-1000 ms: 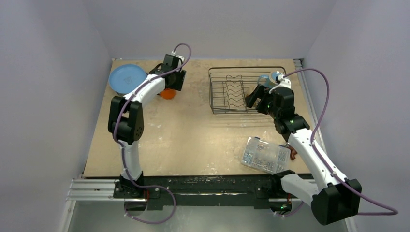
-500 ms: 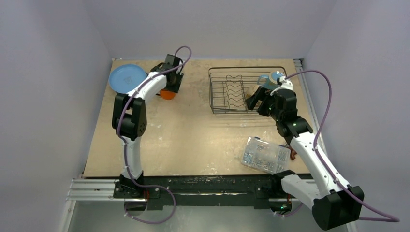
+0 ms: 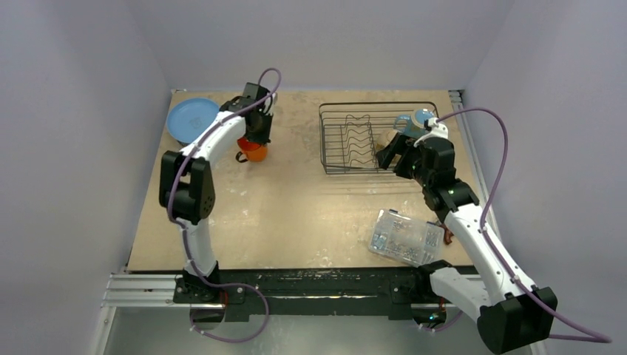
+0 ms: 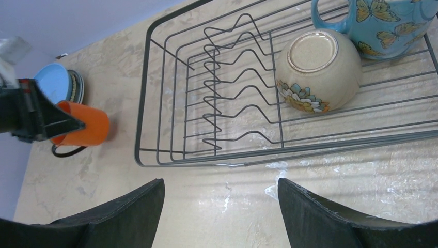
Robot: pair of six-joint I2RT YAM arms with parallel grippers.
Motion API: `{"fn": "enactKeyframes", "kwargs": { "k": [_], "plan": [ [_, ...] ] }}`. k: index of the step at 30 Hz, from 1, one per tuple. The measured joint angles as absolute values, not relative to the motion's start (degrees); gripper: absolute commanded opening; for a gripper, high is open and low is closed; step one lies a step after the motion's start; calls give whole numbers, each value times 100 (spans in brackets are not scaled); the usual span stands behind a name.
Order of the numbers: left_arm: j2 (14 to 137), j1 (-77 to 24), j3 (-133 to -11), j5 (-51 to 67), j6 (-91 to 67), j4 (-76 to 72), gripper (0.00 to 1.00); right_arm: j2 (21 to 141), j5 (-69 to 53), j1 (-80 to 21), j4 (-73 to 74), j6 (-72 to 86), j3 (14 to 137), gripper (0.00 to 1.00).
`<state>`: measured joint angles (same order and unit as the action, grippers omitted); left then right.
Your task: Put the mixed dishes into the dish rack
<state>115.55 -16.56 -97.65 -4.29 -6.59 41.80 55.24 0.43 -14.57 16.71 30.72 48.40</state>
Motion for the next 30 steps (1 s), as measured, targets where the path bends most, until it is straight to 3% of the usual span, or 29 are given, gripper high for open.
{"fn": "enactKeyframes", "kwargs": {
  "k": [6, 11, 15, 20, 30],
  "plan": [
    [9271, -1651, -8586, 919, -1796, 3616, 0, 5774, -316, -1544, 1387, 3020, 4733, 81],
    [7776, -1649, -7609, 2462, -3232, 1509, 0, 5861, -620, -2596, 550, 2867, 4477, 82],
    [7723, -1653, -6624, 3612, -4427, -696, 0, 6097, -1011, -3540, -637, 2851, 4241, 82],
    [8545, -1715, -5817, 4442, -6145, -2845, 0, 6169, -1044, -3824, -2093, 3083, 3514, 83],
    [8801, -2532, -5629, 4956, -7301, -4525, 0, 6635, -698, -3824, -4139, 4084, 2993, 79]
  ]
}}
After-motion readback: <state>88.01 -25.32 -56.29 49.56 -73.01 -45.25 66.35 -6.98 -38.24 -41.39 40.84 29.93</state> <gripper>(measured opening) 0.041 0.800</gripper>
